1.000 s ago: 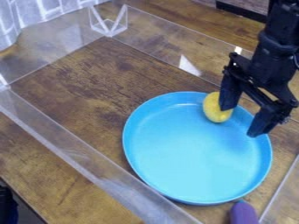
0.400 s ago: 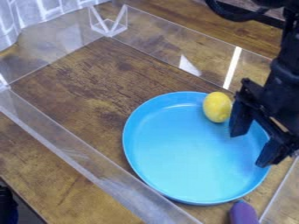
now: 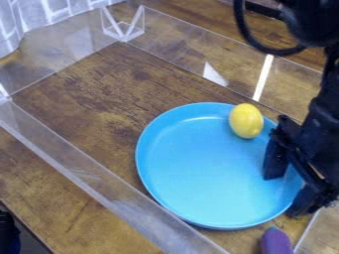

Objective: Put the purple eggplant on the blue tray

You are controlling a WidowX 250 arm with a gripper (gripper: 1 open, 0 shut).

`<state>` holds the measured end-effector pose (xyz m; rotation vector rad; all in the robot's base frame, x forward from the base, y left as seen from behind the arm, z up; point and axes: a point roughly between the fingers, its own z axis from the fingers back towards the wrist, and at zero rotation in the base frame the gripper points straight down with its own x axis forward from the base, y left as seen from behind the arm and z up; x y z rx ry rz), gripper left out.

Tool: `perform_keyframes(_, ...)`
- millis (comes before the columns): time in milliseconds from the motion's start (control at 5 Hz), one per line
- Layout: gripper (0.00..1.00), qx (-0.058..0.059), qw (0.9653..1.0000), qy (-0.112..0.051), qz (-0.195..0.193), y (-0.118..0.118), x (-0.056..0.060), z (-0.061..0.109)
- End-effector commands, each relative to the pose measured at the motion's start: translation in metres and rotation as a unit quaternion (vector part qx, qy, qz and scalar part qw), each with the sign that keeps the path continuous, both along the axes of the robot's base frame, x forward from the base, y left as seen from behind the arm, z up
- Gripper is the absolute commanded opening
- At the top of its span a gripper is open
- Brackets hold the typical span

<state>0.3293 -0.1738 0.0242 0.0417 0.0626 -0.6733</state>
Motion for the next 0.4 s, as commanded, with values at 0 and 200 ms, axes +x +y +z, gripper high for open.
perform_keyframes(0, 1.0, -0.012, 0.9986, -0.008, -0.05, -0.0123, -0.0176, 0.0118)
perform_keyframes(200, 1.0, -0.01, 0.9989, 0.003, -0.045, -0.0126, -0.0275, 0.0068)
